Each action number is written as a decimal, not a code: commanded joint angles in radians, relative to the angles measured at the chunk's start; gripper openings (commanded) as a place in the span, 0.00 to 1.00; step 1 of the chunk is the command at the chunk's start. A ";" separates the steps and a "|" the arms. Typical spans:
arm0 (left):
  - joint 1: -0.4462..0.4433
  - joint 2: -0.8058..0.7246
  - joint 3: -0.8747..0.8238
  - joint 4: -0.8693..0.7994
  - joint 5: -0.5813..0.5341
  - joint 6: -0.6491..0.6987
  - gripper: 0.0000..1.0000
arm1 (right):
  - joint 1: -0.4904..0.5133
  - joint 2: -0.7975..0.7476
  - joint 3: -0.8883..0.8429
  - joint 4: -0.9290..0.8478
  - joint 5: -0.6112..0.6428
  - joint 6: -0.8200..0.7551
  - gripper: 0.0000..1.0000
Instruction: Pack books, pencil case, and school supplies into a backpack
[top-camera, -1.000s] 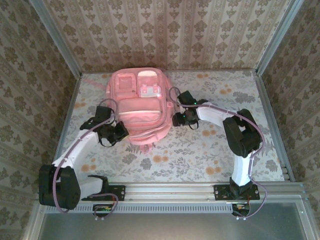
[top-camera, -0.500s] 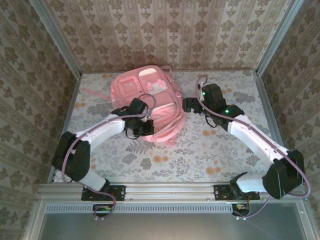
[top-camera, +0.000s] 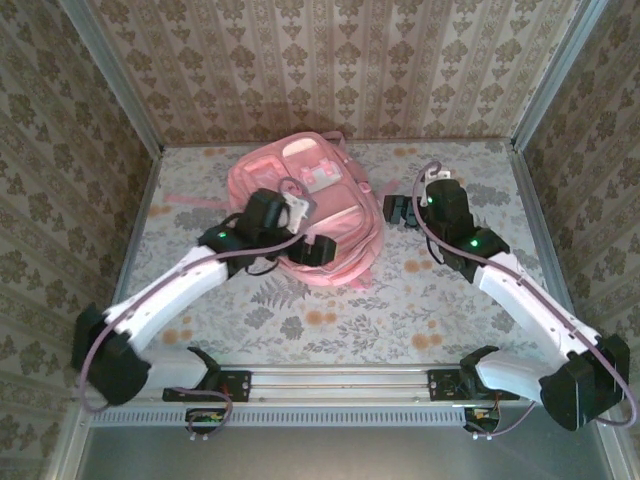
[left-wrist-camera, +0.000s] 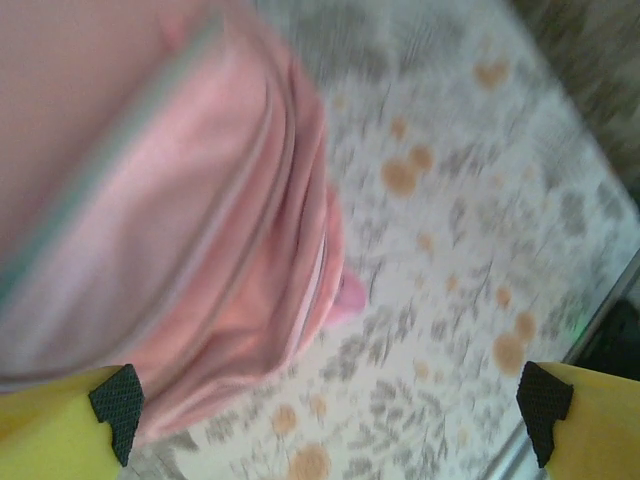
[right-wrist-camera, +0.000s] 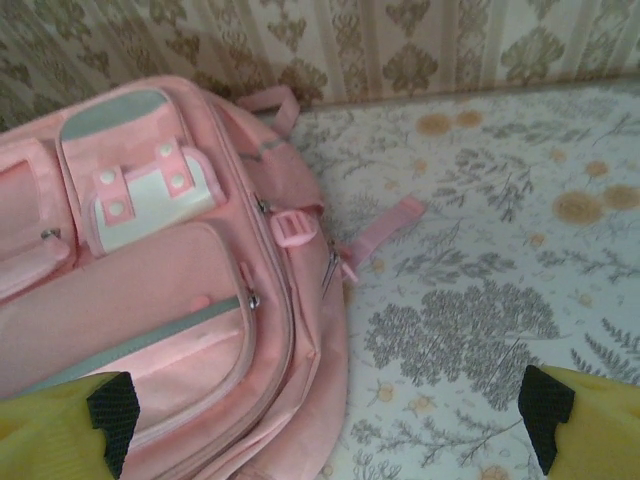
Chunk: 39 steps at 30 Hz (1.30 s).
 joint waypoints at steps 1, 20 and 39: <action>0.067 -0.118 -0.021 0.021 -0.245 0.053 1.00 | -0.007 -0.042 -0.085 0.200 -0.004 -0.169 1.00; 0.608 -0.052 -0.626 0.746 -0.491 0.338 1.00 | -0.154 -0.051 -0.478 0.680 0.133 -0.238 1.00; 0.671 0.225 -0.846 1.550 -0.418 0.364 1.00 | -0.179 -0.048 -0.491 0.635 0.056 -0.422 1.00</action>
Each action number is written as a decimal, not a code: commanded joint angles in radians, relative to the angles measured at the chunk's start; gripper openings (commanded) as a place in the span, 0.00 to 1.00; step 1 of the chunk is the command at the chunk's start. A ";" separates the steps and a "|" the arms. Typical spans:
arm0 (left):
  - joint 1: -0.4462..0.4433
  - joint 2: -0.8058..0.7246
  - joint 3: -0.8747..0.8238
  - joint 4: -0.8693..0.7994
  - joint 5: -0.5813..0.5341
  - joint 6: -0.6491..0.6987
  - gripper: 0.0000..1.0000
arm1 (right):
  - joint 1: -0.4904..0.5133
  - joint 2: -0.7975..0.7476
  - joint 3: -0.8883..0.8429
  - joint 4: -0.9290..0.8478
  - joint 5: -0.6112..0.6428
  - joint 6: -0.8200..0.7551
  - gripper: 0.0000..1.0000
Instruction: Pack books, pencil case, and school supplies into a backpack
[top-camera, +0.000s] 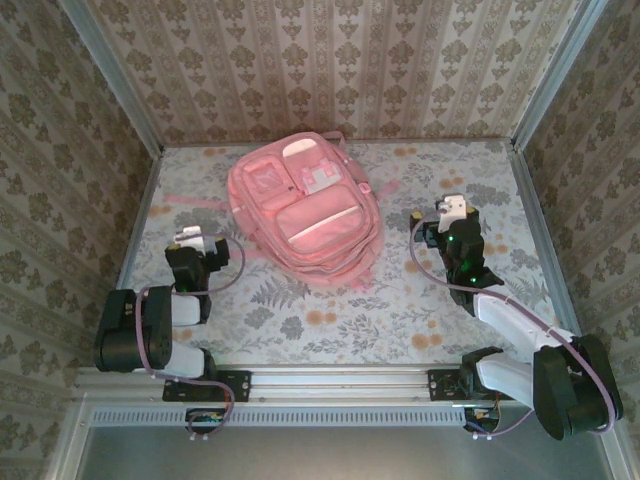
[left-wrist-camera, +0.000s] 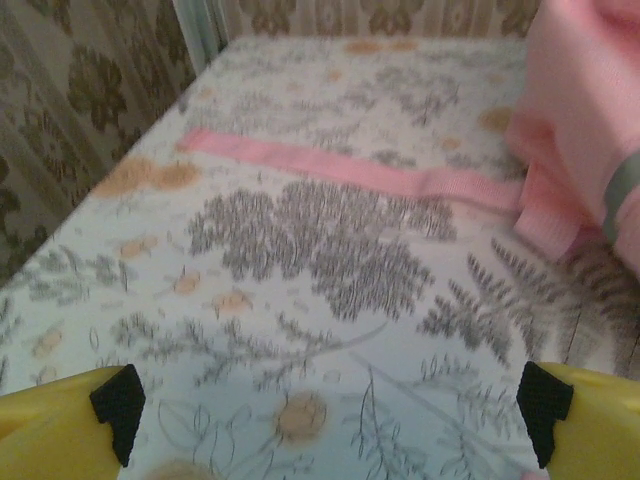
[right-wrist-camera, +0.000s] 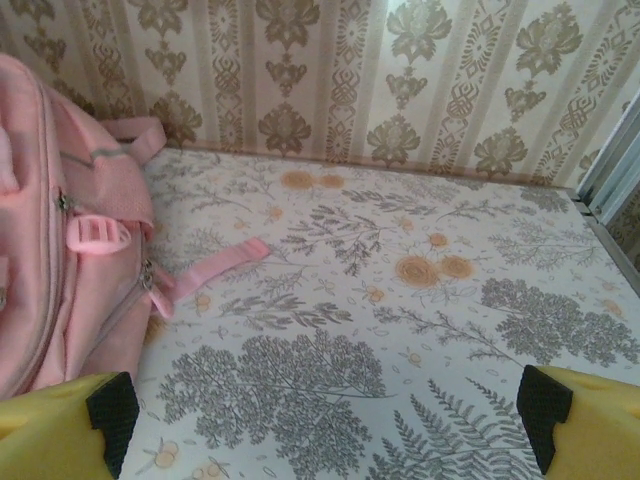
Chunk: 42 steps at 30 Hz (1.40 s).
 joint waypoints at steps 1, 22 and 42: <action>-0.039 0.008 0.007 0.115 0.003 0.058 1.00 | -0.004 -0.019 0.005 -0.049 0.033 -0.055 1.00; -0.038 0.107 0.192 -0.135 0.016 0.061 1.00 | -0.292 0.424 -0.248 0.763 -0.353 0.140 1.00; -0.069 0.101 0.156 -0.081 0.130 0.146 1.00 | -0.173 0.425 -0.157 0.599 -0.308 0.001 1.00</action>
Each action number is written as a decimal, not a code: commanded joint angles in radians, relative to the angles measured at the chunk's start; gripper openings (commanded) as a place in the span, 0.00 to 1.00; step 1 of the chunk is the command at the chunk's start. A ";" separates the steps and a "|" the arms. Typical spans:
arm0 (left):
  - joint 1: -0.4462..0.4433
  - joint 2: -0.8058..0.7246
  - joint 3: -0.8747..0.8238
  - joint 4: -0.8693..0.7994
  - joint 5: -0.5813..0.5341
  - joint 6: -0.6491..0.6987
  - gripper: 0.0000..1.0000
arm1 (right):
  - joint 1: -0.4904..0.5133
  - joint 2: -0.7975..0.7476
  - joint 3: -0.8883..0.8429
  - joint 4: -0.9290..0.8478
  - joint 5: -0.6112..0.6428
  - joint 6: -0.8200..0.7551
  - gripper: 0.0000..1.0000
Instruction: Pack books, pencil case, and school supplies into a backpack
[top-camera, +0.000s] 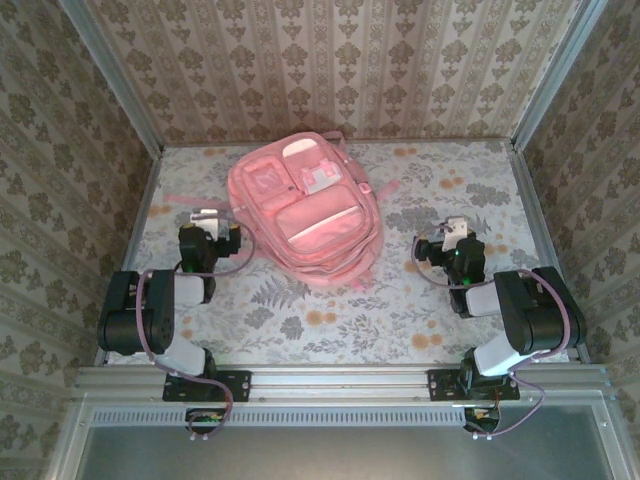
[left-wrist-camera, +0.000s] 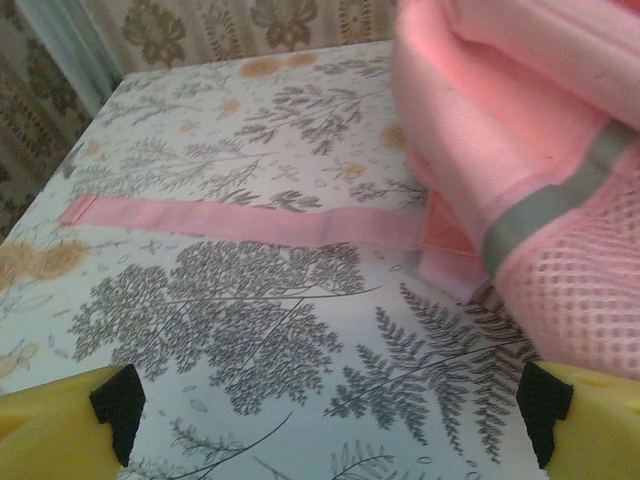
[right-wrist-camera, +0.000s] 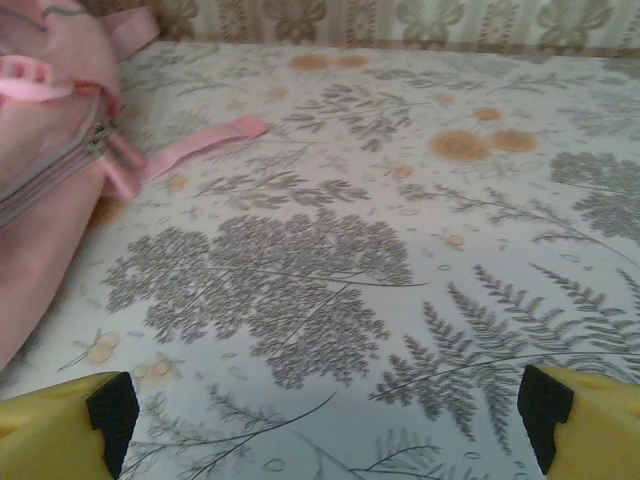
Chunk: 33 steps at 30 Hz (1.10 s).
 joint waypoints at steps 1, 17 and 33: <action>-0.006 0.000 -0.014 0.041 0.041 0.039 1.00 | 0.006 -0.009 0.087 -0.055 0.022 -0.006 1.00; 0.038 0.002 0.028 -0.031 0.028 -0.022 1.00 | -0.018 -0.005 0.144 -0.161 0.127 0.066 1.00; 0.036 0.002 0.029 -0.030 0.025 -0.019 1.00 | -0.019 -0.004 0.144 -0.160 0.127 0.066 1.00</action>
